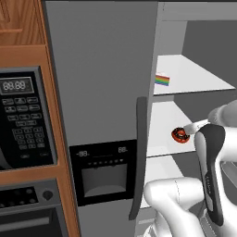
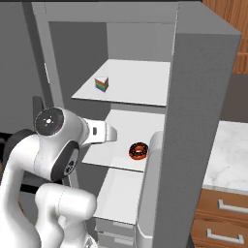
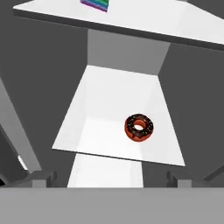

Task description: Take the cake and donut from the fridge and place them on the empty tray on the dining counter.

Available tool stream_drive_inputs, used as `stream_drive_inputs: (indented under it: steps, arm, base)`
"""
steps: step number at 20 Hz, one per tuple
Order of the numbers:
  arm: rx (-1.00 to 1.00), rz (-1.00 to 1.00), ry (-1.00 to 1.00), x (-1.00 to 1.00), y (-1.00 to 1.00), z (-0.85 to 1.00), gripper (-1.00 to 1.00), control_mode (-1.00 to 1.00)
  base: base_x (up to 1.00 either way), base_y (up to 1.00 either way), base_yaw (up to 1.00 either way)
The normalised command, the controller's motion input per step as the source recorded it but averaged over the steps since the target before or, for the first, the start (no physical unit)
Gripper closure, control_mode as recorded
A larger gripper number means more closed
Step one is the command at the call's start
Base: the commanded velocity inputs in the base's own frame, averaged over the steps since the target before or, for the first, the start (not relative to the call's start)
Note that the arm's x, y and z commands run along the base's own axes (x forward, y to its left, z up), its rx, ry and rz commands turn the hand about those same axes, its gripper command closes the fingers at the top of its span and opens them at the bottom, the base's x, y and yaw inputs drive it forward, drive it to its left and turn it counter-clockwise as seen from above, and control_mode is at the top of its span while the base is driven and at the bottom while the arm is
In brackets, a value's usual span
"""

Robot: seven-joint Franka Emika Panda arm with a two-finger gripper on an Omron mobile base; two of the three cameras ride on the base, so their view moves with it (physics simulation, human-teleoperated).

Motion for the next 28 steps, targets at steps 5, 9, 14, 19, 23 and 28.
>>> stream_drive_inputs:
  steps: [5,9,14,19,23,28]
  arm:
    - [0.00,0.00,0.01,0.36,0.00,-0.44,-1.00,-1.00]
    - [0.00,0.00,0.00,0.19,-0.14,-0.37,-1.00,-1.00]
    - [0.00,0.00,0.00,0.15,-0.17,-0.31,-1.00,-1.00]
    - [0.00,0.00,0.02,0.35,-0.06,-0.29,-1.00,-1.00]
    - [0.00,0.00,0.01,0.23,-0.27,-0.30,-1.00,-1.00]
    - [0.00,0.00,0.03,0.33,-0.15,-0.23,-1.00,-1.00]
  base:
    - [0.00,0.00,0.00]
    - [0.00,0.00,0.00]
    - [0.00,0.00,0.00]
    - [0.00,0.00,0.00]
    - [0.00,0.00,0.00]
    - [0.00,0.00,0.00]
